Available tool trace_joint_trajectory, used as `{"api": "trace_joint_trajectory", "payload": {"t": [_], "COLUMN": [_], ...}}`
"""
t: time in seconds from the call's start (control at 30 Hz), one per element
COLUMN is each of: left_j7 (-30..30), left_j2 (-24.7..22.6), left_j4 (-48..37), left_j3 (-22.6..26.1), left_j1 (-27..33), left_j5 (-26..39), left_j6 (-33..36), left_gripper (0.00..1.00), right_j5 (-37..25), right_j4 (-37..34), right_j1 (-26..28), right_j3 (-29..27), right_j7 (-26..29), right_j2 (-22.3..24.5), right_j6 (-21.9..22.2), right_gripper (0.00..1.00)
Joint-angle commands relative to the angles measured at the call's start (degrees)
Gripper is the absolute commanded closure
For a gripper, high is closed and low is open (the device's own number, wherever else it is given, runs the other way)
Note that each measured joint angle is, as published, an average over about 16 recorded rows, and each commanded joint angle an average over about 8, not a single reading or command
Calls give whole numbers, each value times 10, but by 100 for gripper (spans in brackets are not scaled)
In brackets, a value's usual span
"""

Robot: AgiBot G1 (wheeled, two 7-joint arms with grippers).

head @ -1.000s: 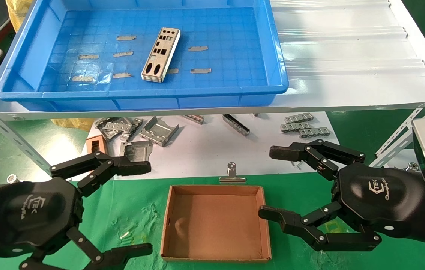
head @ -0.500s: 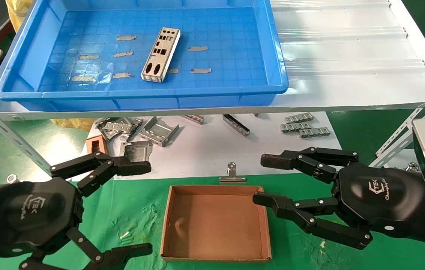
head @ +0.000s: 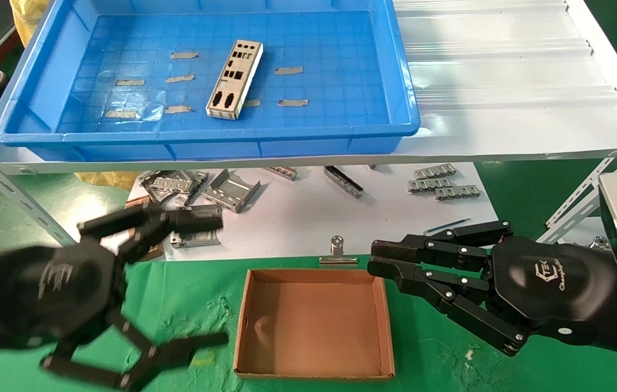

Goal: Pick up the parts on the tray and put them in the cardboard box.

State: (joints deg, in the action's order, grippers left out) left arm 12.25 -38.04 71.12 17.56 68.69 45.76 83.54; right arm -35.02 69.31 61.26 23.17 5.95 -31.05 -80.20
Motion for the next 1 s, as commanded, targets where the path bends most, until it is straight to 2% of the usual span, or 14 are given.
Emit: {"api": "trace_joint_trajectory", "payload": {"t": [0.03, 0.27, 0.53, 0.7, 0.9, 0.93, 1.0], "left_j7": [4, 25, -14, -35, -39, -40, -44], "left_j2": [-8, -84, -185, -243, -296, -302, -314], "left_j4": [-1, -115, -313, -438, -559, -573, -597], "left_j3": [3, 50, 109, 138, 154, 155, 157], "left_j1": [19, 170, 316, 380, 430, 436, 446], "left_j5": [8, 114, 237, 294, 324, 327, 330], "left_j6": [-5, -48, -92, -128, -168, -174, -185], "left_gripper": [0, 0, 0, 0, 0, 0, 0], "right_j5": [0, 0, 0, 0, 0, 0, 0], "right_j4": [0, 0, 0, 0, 0, 0, 0], "right_j1": [0, 0, 0, 0, 0, 0, 0], "right_j3": [0, 0, 0, 0, 0, 0, 0], "right_j7": [0, 0, 0, 0, 0, 0, 0], "right_j2": [0, 0, 0, 0, 0, 0, 0], "right_j6": [0, 0, 0, 0, 0, 0, 0], "right_gripper": [100, 100, 100, 100, 100, 94, 69]}}
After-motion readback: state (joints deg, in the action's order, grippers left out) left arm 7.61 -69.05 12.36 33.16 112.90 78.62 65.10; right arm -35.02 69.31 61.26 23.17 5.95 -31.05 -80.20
